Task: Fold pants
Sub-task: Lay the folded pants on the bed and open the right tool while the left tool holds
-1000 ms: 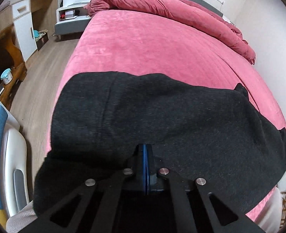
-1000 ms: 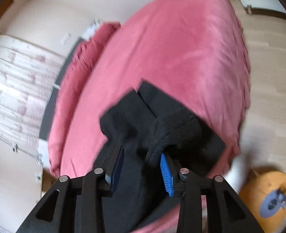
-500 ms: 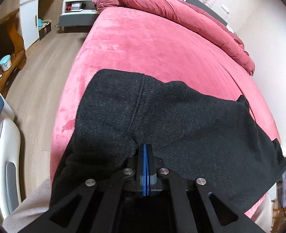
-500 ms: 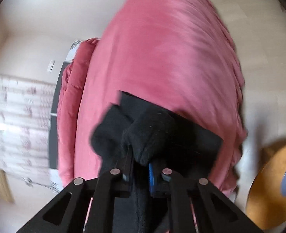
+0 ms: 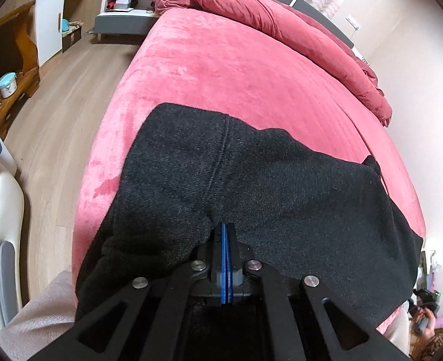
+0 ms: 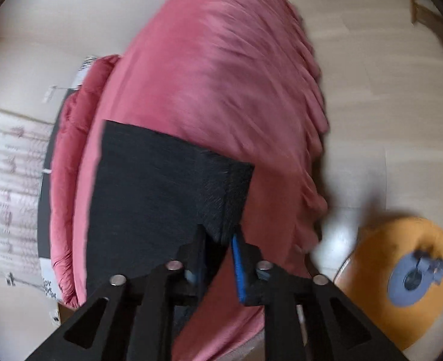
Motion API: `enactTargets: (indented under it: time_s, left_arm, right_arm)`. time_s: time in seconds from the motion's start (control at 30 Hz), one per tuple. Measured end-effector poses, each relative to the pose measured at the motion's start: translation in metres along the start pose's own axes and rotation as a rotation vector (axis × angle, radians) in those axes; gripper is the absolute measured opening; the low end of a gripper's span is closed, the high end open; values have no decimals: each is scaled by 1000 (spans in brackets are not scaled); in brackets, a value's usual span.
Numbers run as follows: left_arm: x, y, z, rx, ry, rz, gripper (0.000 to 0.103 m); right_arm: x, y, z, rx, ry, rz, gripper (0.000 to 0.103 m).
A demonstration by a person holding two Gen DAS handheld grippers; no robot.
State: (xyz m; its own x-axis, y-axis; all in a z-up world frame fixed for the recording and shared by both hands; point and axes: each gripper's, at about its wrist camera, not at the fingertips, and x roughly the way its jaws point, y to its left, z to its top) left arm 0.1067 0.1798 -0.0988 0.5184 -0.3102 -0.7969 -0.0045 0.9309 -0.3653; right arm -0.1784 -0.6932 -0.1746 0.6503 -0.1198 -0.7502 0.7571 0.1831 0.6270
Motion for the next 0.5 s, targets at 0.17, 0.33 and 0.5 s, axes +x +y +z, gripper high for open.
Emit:
enactTargets:
  time_s: [0.17, 0.33, 0.5]
  left_arm:
    - [-2, -7, -5, 25, -33, 43, 3]
    - [-3, -8, -7, 48, -34, 46, 3]
    - [-8, -6, -10, 51, -46, 37, 3]
  right_arm:
    - [-36, 20, 8, -99, -195, -208, 34]
    - [-35, 95, 10, -215, -124, 7, 34]
    - [15, 210, -38, -448, 138, 176, 37]
